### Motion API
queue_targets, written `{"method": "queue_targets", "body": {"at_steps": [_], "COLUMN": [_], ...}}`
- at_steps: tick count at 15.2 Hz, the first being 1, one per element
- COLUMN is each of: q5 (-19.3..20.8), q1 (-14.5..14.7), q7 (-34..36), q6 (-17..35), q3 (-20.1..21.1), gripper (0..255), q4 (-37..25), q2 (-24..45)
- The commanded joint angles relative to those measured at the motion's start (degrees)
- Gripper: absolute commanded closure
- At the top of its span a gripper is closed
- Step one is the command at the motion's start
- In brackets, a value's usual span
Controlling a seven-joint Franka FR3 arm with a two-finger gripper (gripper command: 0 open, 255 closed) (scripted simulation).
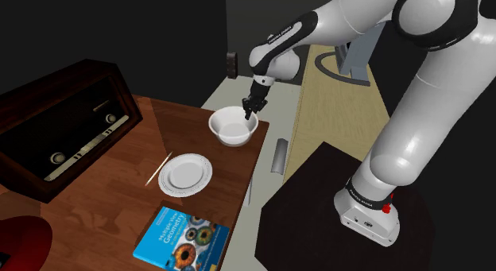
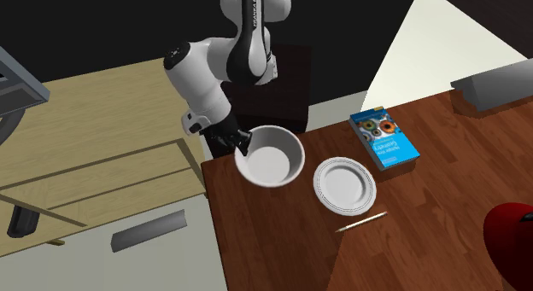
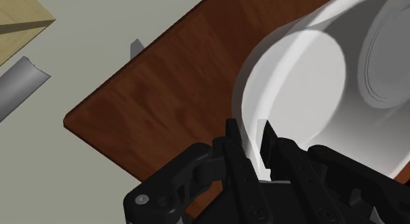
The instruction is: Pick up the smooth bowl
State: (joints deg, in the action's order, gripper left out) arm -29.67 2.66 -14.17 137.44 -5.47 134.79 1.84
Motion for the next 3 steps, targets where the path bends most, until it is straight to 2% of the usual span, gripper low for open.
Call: {"method": "queue_targets", "body": {"at_steps": [1, 3], "q5": [0.96, 1.03], "q1": [-0.07, -0.08], "q7": [1.01, 1.09], "q6": [-1.36, -1.45], "q3": [-0.13, -0.13], "gripper": [255, 255], "q4": [-0.33, -0.36], "q2": [-1.23, -1.31]}}
